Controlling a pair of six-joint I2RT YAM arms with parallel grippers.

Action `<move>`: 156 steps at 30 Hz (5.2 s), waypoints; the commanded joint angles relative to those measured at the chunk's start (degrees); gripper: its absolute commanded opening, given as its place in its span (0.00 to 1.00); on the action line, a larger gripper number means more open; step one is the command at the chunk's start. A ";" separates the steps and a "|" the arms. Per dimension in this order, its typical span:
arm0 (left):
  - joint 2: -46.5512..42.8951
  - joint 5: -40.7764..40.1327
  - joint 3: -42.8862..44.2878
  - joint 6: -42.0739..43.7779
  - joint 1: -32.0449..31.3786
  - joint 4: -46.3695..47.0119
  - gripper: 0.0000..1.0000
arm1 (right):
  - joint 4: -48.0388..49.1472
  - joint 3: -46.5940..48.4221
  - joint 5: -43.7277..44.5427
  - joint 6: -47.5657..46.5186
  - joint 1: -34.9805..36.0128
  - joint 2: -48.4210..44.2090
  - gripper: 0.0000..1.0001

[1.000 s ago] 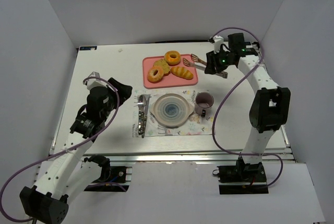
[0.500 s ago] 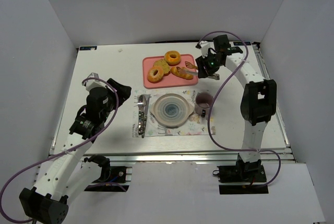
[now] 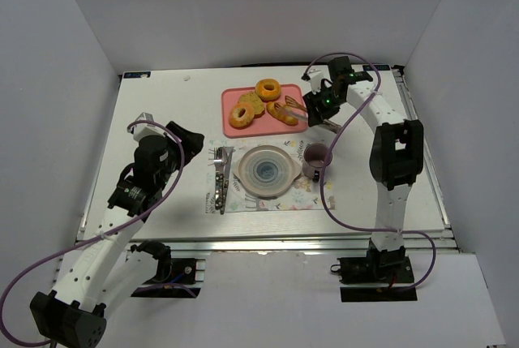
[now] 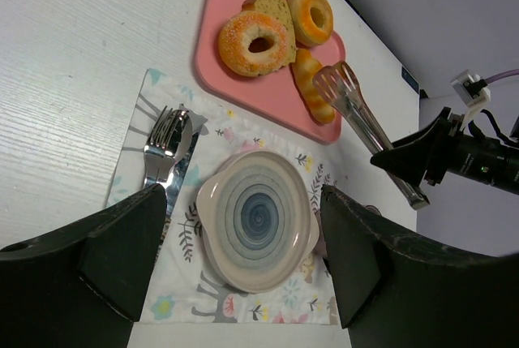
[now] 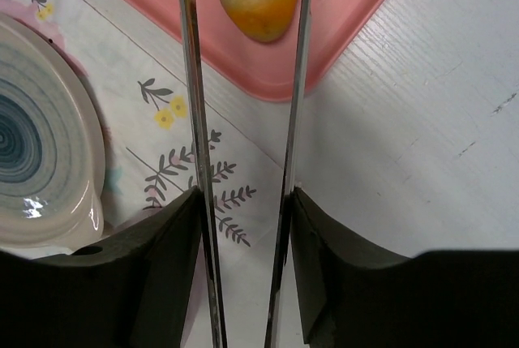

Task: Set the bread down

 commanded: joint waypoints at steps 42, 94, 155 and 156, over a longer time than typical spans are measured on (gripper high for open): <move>-1.27 -0.48 0.59 0.21 -0.14 0.87 0.86 | -4.25 -21.99 -7.02 -3.43 7.49 -27.53 0.21; -2.32 -3.18 0.07 -1.83 -0.14 -1.64 0.86 | 7.33 14.64 -3.64 15.24 9.71 3.79 0.54; -5.44 -2.23 -3.55 -2.78 -0.14 0.05 0.86 | 0.35 -38.61 -27.06 12.22 8.81 -41.27 0.10; -5.39 -2.14 -3.62 -2.78 -0.14 0.07 0.86 | 0.81 -38.38 -26.84 12.16 8.81 -41.12 0.10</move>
